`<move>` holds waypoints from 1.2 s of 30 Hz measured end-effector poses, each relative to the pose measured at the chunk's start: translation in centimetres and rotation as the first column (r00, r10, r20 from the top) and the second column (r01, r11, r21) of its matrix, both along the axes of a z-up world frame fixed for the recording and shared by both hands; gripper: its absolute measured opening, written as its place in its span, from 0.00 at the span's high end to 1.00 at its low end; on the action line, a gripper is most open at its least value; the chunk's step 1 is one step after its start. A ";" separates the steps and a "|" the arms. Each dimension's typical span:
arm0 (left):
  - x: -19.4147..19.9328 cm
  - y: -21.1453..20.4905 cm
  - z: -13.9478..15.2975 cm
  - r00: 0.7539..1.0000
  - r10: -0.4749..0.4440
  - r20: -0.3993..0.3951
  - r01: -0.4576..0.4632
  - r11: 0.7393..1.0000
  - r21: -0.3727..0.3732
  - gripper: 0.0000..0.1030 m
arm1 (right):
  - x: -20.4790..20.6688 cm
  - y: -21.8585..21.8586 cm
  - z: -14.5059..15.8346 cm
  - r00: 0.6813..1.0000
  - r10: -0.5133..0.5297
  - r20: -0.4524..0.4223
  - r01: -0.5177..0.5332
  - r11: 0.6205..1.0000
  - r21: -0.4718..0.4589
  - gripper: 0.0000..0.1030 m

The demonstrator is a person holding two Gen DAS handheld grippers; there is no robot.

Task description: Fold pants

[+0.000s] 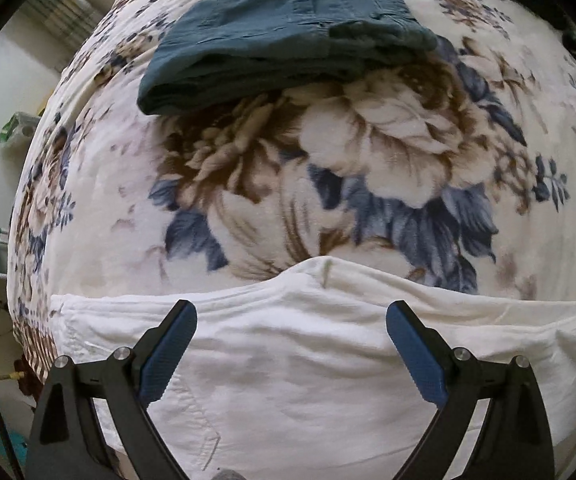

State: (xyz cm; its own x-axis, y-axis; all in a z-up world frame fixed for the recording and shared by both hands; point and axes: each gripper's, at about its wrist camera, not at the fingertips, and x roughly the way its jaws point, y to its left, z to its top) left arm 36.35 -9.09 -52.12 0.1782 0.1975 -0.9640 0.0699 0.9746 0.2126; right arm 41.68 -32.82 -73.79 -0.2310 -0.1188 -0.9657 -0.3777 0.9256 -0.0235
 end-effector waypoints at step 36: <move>-2.6 -17.0 -2.0 0.970 -0.243 -0.002 0.243 0.970 0.011 0.05 | -11.7 -32.7 2.1 0.466 -0.866 0.181 0.878 0.478 0.029 0.30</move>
State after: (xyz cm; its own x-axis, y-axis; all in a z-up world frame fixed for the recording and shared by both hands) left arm 33.72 -26.14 -54.09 0.2215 0.1587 -0.9622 0.3041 0.9262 0.2227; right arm 29.94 -65.56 -71.64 -0.1044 0.0027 -0.9945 0.6389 0.7665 -0.0650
